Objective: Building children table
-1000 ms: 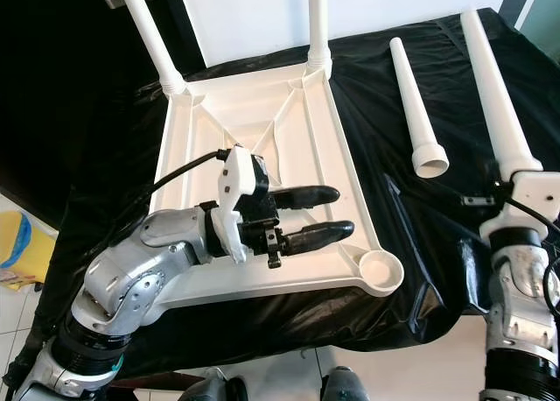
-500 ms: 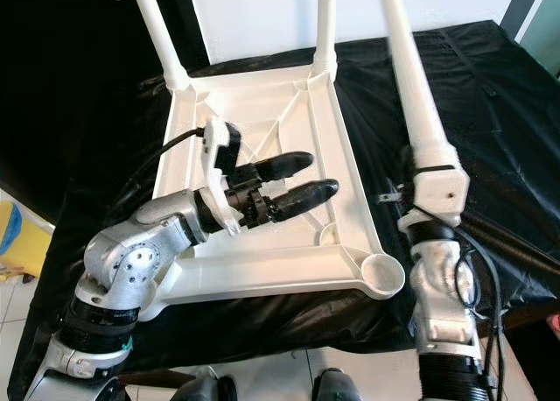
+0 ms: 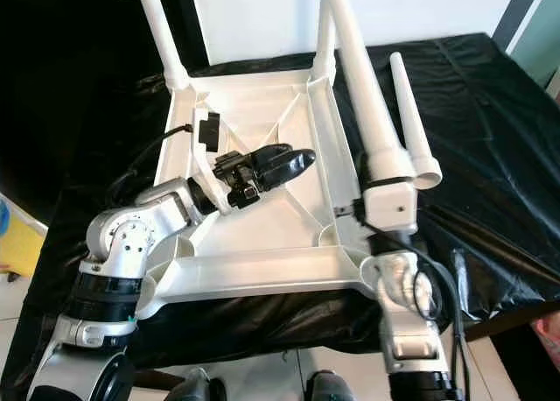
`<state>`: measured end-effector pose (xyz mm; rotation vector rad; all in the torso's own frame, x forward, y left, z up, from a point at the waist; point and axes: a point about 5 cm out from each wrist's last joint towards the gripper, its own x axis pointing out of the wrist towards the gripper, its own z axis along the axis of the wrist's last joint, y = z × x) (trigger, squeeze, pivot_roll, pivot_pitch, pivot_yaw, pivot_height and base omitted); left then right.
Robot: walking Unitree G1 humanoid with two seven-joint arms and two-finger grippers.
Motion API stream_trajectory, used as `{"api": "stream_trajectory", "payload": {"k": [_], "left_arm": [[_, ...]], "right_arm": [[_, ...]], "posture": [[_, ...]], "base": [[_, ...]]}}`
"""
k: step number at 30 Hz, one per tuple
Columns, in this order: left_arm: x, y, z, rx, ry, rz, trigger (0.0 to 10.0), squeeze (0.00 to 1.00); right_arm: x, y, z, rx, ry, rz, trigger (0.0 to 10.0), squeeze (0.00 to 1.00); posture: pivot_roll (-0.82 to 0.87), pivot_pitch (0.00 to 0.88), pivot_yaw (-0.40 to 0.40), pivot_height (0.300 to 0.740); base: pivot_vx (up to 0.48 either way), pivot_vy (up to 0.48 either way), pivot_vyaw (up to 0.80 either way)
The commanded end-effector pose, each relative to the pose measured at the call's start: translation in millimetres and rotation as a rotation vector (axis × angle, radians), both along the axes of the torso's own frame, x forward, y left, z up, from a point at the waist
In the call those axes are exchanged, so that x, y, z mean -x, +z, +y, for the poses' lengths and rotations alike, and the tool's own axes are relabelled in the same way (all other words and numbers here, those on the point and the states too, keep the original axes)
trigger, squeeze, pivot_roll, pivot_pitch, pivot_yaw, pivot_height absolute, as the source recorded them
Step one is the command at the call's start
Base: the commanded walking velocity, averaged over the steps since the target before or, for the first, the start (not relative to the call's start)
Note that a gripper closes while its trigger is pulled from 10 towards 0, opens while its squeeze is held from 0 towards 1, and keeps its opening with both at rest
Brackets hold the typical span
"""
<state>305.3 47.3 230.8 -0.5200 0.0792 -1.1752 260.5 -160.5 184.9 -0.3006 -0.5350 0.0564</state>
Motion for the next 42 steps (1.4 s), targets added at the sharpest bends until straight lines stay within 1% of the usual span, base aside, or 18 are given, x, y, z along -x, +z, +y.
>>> {"api": "stream_trajectory", "payload": {"k": [1,4,6,8,9,11,14,17,23,24,27,30,36,37,38,39,41,42], "left_arm": [[-4.9,-2.9,1.9,-0.026,0.019,0.025,10.0,0.00],[-11.1,-7.8,0.1,-0.073,0.048,0.045,10.0,0.00],[-11.1,-7.8,0.1,-0.073,0.048,0.045,10.0,0.00],[-15.3,-11.7,-2.1,-0.099,0.060,0.062,10.0,0.00],[-15.3,-11.7,-2.1,-0.099,0.060,0.062,10.0,0.00],[-19.5,-9.3,-4.0,-0.077,0.058,0.084,10.0,0.00],[-22.9,-6.8,-5.3,-0.061,0.056,0.098,10.0,0.00],[-30.0,-3.5,-6.9,-0.043,0.057,0.119,10.0,0.00],[-38.7,-0.6,-4.4,-0.024,0.074,0.143,10.0,0.00],[-44.5,0.6,-0.8,-0.012,0.094,0.161,10.0,0.00],[-48.6,1.4,1.6,-0.004,0.107,0.173,10.0,0.00],[-66.6,7.7,17.7,0.038,0.186,0.227,10.0,0.00],[-77.2,11.0,28.5,0.045,0.243,0.249,10.0,0.00],[-83.5,13.3,36.5,0.055,0.282,0.265,10.0,0.00],[-83.5,13.3,36.5,0.055,0.282,0.265,10.0,0.00],[-92.3,15.4,49.4,0.059,0.357,0.292,10.0,0.00],[-93.8,15.7,51.8,0.060,0.371,0.298,10.0,0.00],[-96.3,16.3,57.1,0.084,0.393,0.320,0.0,0.00]], "right_arm": [[4.5,3.8,8.6,0.010,0.039,-0.034,10.0,0.00],[6.2,1.3,18.4,0.009,0.099,-0.013,10.0,0.00],[6.2,1.3,18.4,0.009,0.099,-0.013,10.0,0.00],[8.2,-1.8,28.6,0.019,0.167,0.009,10.0,0.00],[8.2,-1.8,28.6,0.019,0.167,0.009,10.0,0.00],[11.2,-7.7,38.7,0.037,0.249,0.049,10.0,0.00],[13.0,-11.3,43.3,0.043,0.289,0.073,10.0,0.00],[19.0,-17.7,52.9,0.098,0.372,0.104,10.0,0.00],[23.6,-22.0,56.0,0.125,0.411,0.126,10.0,0.00],[24.8,-22.8,55.1,0.128,0.408,0.128,10.0,0.00],[25.7,-23.2,54.4,0.131,0.407,0.130,10.0,0.00],[30.0,-22.9,52.9,0.144,0.412,0.129,10.0,0.00],[32.7,-22.9,52.6,0.153,0.421,0.131,10.0,0.00],[33.9,-22.7,52.1,0.159,0.425,0.131,10.0,0.00],[33.9,-22.7,52.1,0.159,0.425,0.131,10.0,0.00],[35.4,-22.4,51.3,0.168,0.429,0.130,10.0,0.00],[35.7,-22.3,51.1,0.169,0.430,0.130,10.0,0.00],[36.3,-22.3,51.1,0.173,0.433,0.130,10.0,0.00]], "posture": [[-0.01,0.100,0.018,0.740],[-0.01,0.097,0.014,0.740],[-0.01,0.097,0.014,0.740],[-0.01,0.095,0.014,0.740],[-0.01,0.095,0.014,0.740],[-0.01,0.094,0.017,0.740],[-0.01,0.094,0.017,0.740],[-0.01,0.097,0.024,0.740],[-0.01,0.101,0.027,0.740],[-0.01,0.102,0.029,0.740],[-0.01,0.102,0.029,0.740],[-0.02,0.108,0.032,0.740],[-0.02,0.112,0.032,0.740],[-0.02,0.113,0.031,0.740],[-0.02,0.113,0.031,0.740],[-0.02,0.112,0.031,0.740],[-0.02,0.112,0.031,0.740],[-0.02,0.114,0.032,0.740]], "base": [[0.000,0.000,0.00],[0.000,0.000,0.00],[0.000,0.000,0.00],[0.000,0.000,0.00],[0.000,0.000,0.00],[0.000,0.000,0.00],[0.000,0.000,0.00],[0.000,0.000,0.00],[0.000,0.000,0.00],[0.000,0.000,0.00],[0.000,0.000,0.00],[0.000,0.000,0.00],[0.000,0.000,0.00],[0.000,0.000,0.00],[0.000,0.000,0.00],[0.000,0.000,0.00],[0.000,0.000,0.00],[0.000,0.000,0.00]]}}
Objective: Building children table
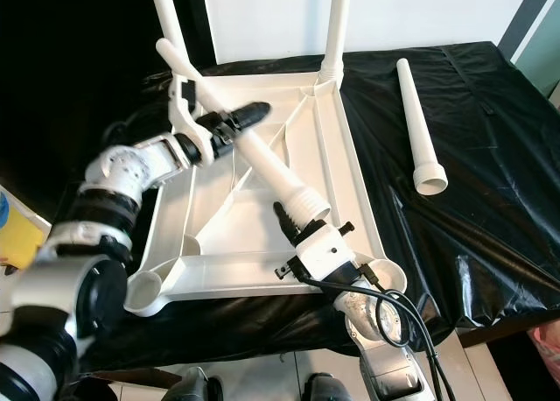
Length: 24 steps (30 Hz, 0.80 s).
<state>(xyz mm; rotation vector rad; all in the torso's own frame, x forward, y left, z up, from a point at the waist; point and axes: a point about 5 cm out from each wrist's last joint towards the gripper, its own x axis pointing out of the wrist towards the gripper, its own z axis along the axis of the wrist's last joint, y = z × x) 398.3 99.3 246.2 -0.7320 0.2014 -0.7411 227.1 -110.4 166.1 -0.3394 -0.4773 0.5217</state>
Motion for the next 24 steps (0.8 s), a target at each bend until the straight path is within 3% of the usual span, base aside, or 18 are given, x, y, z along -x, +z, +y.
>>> {"api": "stream_trajectory", "payload": {"k": [1,5,11,12,14,15,24], "left_arm": [[-3.3,0.9,5.1,0.020,0.033,0.013,0.0,0.00],[-8.0,3.2,13.6,0.103,0.076,0.067,0.0,0.00],[-11.8,3.4,19.1,0.156,0.114,0.119,0.0,0.00],[-12.5,3.8,20.6,0.174,0.120,0.129,0.0,0.00],[-12.5,3.8,20.6,0.174,0.120,0.129,0.0,0.00],[-13.0,3.7,21.9,0.182,0.127,0.139,0.0,0.00],[-15.7,0.9,34.5,0.233,0.190,0.181,0.0,0.00]], "right_arm": [[2.9,-3.5,1.0,0.012,0.013,0.018,10.0,0.00],[4.6,-3.5,1.7,0.018,0.021,0.013,10.0,0.00],[4.9,-2.0,0.2,0.001,0.002,0.005,10.0,0.00],[4.8,-1.1,-0.5,-0.008,-0.006,0.001,10.0,0.84],[4.8,-1.1,-0.5,-0.008,-0.006,0.001,10.0,0.84],[4.9,-0.3,-1.1,-0.019,-0.012,-0.003,10.0,1.00],[10.3,-4.9,-7.0,-0.046,-0.060,0.005,10.0,1.00]], "posture": [[-0.02,0.114,0.032,0.740],[-0.03,0.112,0.033,0.740],[-0.03,0.108,0.034,0.740],[-0.03,0.108,0.034,0.740],[-0.03,0.108,0.034,0.740],[-0.03,0.105,0.034,0.740],[-0.02,0.097,0.030,0.740]], "base": [[0.000,0.000,0.00],[0.000,0.000,0.00],[0.000,0.000,0.00],[0.000,0.000,0.00],[0.000,0.000,0.00],[0.000,0.000,0.00],[0.000,0.000,0.00]]}}
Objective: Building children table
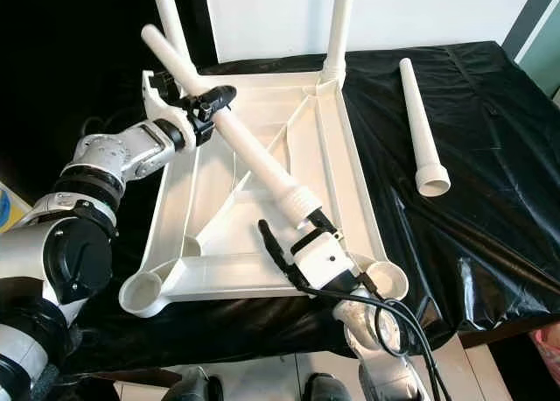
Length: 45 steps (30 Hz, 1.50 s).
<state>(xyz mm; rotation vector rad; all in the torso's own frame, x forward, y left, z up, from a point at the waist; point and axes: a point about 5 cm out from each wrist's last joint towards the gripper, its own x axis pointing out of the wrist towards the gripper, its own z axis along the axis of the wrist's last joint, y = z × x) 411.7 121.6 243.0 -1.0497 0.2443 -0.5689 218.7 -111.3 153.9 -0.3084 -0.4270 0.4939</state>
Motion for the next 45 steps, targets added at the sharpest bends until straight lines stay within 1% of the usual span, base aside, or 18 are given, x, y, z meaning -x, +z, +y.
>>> {"api": "stream_trajectory", "payload": {"k": [1,2,7,13,16,18,21,23,25,30,32,33,36,38,41,42,44,45], "left_arm": [[-2.3,4.1,12.2,-0.024,0.056,-0.013,0.0,0.00],[-3.1,5.2,17.7,-0.036,0.075,-0.023,10.0,0.00],[-4.5,8.8,27.3,-0.027,0.114,-0.023,10.0,0.00],[-5.7,15.2,36.1,-0.032,0.151,-0.049,10.0,0.00],[-6.6,28.5,32.6,-0.140,0.143,-0.160,10.0,0.00],[-5.7,33.7,23.6,-0.224,0.111,-0.241,10.0,0.00],[-5.4,34.2,20.0,-0.255,0.100,-0.265,10.0,0.00],[-4.1,37.6,9.2,-0.313,0.099,-0.350,10.0,0.00],[-3.5,39.0,6.4,-0.325,0.104,-0.374,10.0,0.00],[0.4,49.2,-4.0,-0.317,0.108,-0.453,10.0,0.00],[7.2,60.5,-16.3,-0.308,0.101,-0.533,10.0,0.00],[7.2,60.5,-16.3,-0.308,0.101,-0.533,10.0,0.00],[20.3,72.6,-33.5,-0.309,0.082,-0.639,10.0,0.00],[20.3,72.6,-33.5,-0.309,0.082,-0.639,10.0,0.00],[35.9,79.5,-53.9,-0.311,0.045,-0.721,10.0,0.00],[35.9,79.5,-53.9,-0.311,0.045,-0.721,10.0,0.00],[46.0,83.1,-67.4,-0.299,0.019,-0.758,10.0,0.00],[46.0,83.1,-67.4,-0.299,0.019,-0.758,10.0,0.00]], "right_arm": [[1.9,7.3,-6.1,-0.020,-0.031,-0.047,10.0,1.00],[7.5,1.8,-8.3,-0.024,-0.039,-0.019,10.0,0.00],[14.8,-6.0,-12.5,-0.014,-0.048,0.015,10.0,0.00],[13.7,-10.2,-22.0,-0.028,-0.090,0.054,10.0,0.00],[5.4,-1.5,-27.0,-0.078,-0.123,0.070,10.0,0.00],[-2.4,5.2,-26.1,-0.102,-0.128,0.082,10.0,0.00],[-4.6,7.1,-25.4,-0.108,-0.126,0.088,10.0,0.00],[-13.3,12.4,-22.1,-0.142,-0.122,0.114,10.0,0.00],[-15.2,13.8,-20.8,-0.150,-0.116,0.121,10.0,0.00],[-22.4,19.2,-16.3,-0.189,-0.088,0.171,10.0,0.00],[-31.2,29.0,-11.1,-0.217,-0.053,0.204,10.0,0.00],[-31.2,29.0,-11.1,-0.217,-0.053,0.204,10.0,0.00],[-40.0,39.1,-6.5,-0.219,-0.024,0.237,10.0,0.00],[-40.0,39.1,-6.5,-0.219,-0.024,0.237,10.0,0.00],[-50.4,49.5,-4.3,-0.204,-0.017,0.249,10.0,0.00],[-50.4,49.5,-4.3,-0.204,-0.017,0.249,10.0,0.00],[-58.8,54.9,-3.4,-0.192,-0.024,0.252,10.0,0.00],[-58.8,54.9,-3.4,-0.192,-0.024,0.252,10.0,0.00]], "posture": [[-0.02,0.097,0.030,0.740],[-0.03,0.093,0.030,0.740],[-0.03,0.092,0.030,0.740],[-0.03,0.093,0.031,0.740],[-0.03,0.095,0.031,0.740],[-0.03,0.097,0.031,0.740],[-0.03,0.096,0.031,0.740],[-0.02,0.098,0.028,0.740],[-0.02,0.098,0.028,0.740],[-0.02,0.099,0.027,0.740],[-0.02,0.099,0.025,0.740],[-0.02,0.099,0.025,0.740],[-0.02,0.100,0.025,0.740],[-0.02,0.100,0.025,0.740],[-0.01,0.100,0.021,0.740],[-0.01,0.100,0.021,0.740],[-0.01,0.100,0.019,0.740],[-0.01,0.100,0.019,0.740]], "base": [[0.000,0.000,0.00],[0.000,0.000,0.00],[0.000,0.000,0.00],[0.000,0.000,0.00],[0.000,0.000,0.00],[0.000,0.000,0.00],[0.000,0.000,0.00],[0.000,0.000,0.00],[0.000,0.000,0.00],[0.000,0.000,0.00],[0.000,0.000,0.00],[0.000,0.000,0.00],[0.000,0.000,0.00],[0.000,0.000,0.00],[0.000,0.000,0.00],[0.000,0.000,0.00],[0.000,0.000,0.00],[0.000,0.000,0.00]]}}
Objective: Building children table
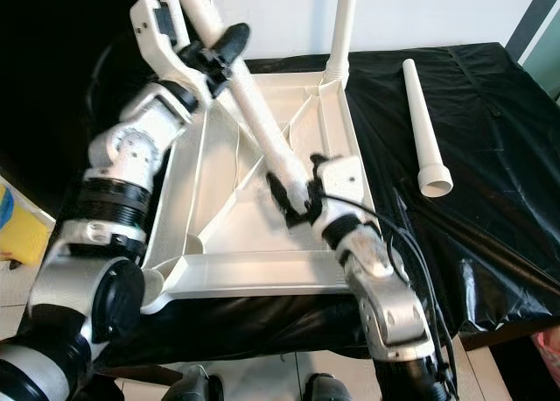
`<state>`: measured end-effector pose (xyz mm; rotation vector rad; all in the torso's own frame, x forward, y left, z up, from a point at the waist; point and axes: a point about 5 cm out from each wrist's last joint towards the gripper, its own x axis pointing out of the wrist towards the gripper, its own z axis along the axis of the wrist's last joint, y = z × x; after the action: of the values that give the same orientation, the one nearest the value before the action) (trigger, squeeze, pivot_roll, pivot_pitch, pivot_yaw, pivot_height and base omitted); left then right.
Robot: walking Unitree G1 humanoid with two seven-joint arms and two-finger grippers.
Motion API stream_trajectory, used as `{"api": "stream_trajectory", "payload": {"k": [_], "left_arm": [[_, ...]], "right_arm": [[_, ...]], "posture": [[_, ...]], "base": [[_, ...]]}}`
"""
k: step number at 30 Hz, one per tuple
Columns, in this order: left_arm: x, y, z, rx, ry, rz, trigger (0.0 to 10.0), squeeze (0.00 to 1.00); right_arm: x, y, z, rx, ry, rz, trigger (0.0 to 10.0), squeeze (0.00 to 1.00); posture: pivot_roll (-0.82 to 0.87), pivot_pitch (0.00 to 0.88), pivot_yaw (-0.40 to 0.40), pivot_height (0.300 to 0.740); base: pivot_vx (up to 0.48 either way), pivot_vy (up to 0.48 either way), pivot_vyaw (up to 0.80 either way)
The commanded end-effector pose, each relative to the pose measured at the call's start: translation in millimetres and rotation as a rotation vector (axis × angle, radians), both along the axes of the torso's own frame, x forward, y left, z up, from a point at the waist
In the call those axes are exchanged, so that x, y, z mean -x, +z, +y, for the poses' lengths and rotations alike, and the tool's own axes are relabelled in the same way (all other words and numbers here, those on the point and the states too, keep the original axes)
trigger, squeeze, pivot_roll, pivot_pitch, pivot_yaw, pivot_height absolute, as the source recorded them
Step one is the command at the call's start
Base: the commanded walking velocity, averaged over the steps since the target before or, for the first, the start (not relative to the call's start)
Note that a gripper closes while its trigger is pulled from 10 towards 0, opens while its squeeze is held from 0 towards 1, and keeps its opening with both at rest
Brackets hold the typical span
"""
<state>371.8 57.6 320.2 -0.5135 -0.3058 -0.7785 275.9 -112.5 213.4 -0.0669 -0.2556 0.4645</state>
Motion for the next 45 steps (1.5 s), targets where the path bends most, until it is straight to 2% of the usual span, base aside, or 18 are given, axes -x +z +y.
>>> {"api": "stream_trajectory", "payload": {"k": [1,4,6,10,12,18,19,20,21,22,24,37,38,39,40,41,42,45], "left_arm": [[6.0,5.9,-3.4,-0.009,-0.049,-0.054,10.0,0.00],[19.9,9.9,-20.0,-0.016,-0.083,-0.090,10.0,0.00],[19.9,9.9,-20.0,-0.016,-0.083,-0.090,10.0,0.00],[45.3,14.1,-45.5,-0.046,-0.146,-0.153,10.0,0.00],[45.3,14.1,-45.5,-0.046,-0.146,-0.153,10.0,0.00],[65.1,13.1,-63.0,-0.100,-0.202,-0.210,10.0,0.00],[70.3,12.0,-67.3,-0.113,-0.213,-0.222,10.0,0.00],[70.3,12.0,-67.3,-0.113,-0.213,-0.222,10.0,0.00],[73.7,11.3,-70.2,-0.122,-0.218,-0.233,10.0,0.00],[77.1,10.7,-72.7,-0.132,-0.223,-0.242,10.0,0.00],[79.6,10.3,-74.5,-0.140,-0.227,-0.251,10.0,0.00],[85.6,8.5,-80.3,-0.165,-0.243,-0.269,10.0,0.00],[88.2,7.5,-82.6,-0.166,-0.259,-0.268,10.0,0.07],[88.2,7.5,-82.6,-0.166,-0.259,-0.268,10.0,0.07],[91.8,7.0,-84.3,-0.161,-0.280,-0.273,10.0,1.00],[91.8,7.0,-84.3,-0.161,-0.280,-0.273,10.0,1.00],[94.3,6.7,-85.3,-0.155,-0.296,-0.272,10.0,1.00],[95.9,6.4,-85.7,-0.150,-0.304,-0.272,10.0,1.00]], "right_arm": [[-1.7,-4.6,-2.2,0.004,-0.008,0.032,10.0,0.00],[-13.0,1.0,-0.6,0.034,-0.017,0.038,10.0,0.00],[-13.0,1.0,-0.6,0.034,-0.017,0.038,10.0,0.00],[-28.3,7.1,4.3,0.087,-0.019,0.047,10.0,0.00],[-28.3,7.1,4.3,0.087,-0.019,0.047,10.0,0.00],[-36.3,14.2,7.1,0.118,-0.024,0.036,10.0,0.00],[-37.3,15.4,7.7,0.118,-0.021,0.039,7.3,0.00],[-37.3,15.4,7.7,0.118,-0.021,0.039,7.3,0.00],[-38.0,15.7,7.9,0.115,-0.018,0.046,4.8,0.00],[-38.2,15.3,7.8,0.126,-0.016,0.049,0.4,0.00],[-38.3,14.3,7.4,0.134,-0.017,0.057,0.0,0.00],[-38.8,8.0,5.5,0.186,-0.022,0.086,0.0,0.00],[-39.9,7.6,4.4,0.178,-0.042,0.093,0.0,0.00],[-39.9,7.6,4.4,0.178,-0.042,0.093,0.0,0.00],[-41.0,7.3,3.2,0.158,-0.065,0.102,8.9,0.00],[-41.0,7.3,3.2,0.158,-0.065,0.102,8.9,0.00],[-41.9,6.6,1.6,0.134,-0.092,0.114,10.0,0.00],[-42.5,5.8,0.4,0.116,-0.112,0.125,10.0,0.00]], "posture": [[-0.01,0.100,0.019,0.740],[-0.01,0.101,0.016,0.740],[-0.01,0.101,0.016,0.740],[0.00,0.102,0.009,0.740],[0.00,0.102,0.009,0.740],[0.01,0.101,0.005,0.740],[0.01,0.101,0.003,0.740],[0.01,0.101,0.003,0.740],[0.01,0.100,0.000,0.740],[0.01,0.100,0.001,0.740],[0.01,0.100,0.001,0.740],[0.00,0.089,0.006,0.740],[0.00,0.080,0.004,0.740],[0.00,0.080,0.004,0.740],[0.00,0.077,0.004,0.740],[0.00,0.077,0.004,0.740],[0.00,0.070,0.001,0.740],[0.00,0.066,0.000,0.740]], "base": [[0.000,0.000,0.00],[0.000,0.000,0.00],[0.000,0.000,0.00],[0.000,0.000,0.00],[0.000,0.000,0.00],[0.000,0.000,0.00],[0.000,0.000,0.00],[0.000,0.000,0.00],[0.000,0.000,0.00],[0.000,0.000,0.00],[0.000,0.000,0.00],[0.000,0.000,0.00],[0.000,0.000,0.00],[0.000,0.000,0.00],[0.000,0.000,0.00],[0.000,0.000,0.00],[0.000,0.000,0.00],[0.000,0.000,0.00]]}}
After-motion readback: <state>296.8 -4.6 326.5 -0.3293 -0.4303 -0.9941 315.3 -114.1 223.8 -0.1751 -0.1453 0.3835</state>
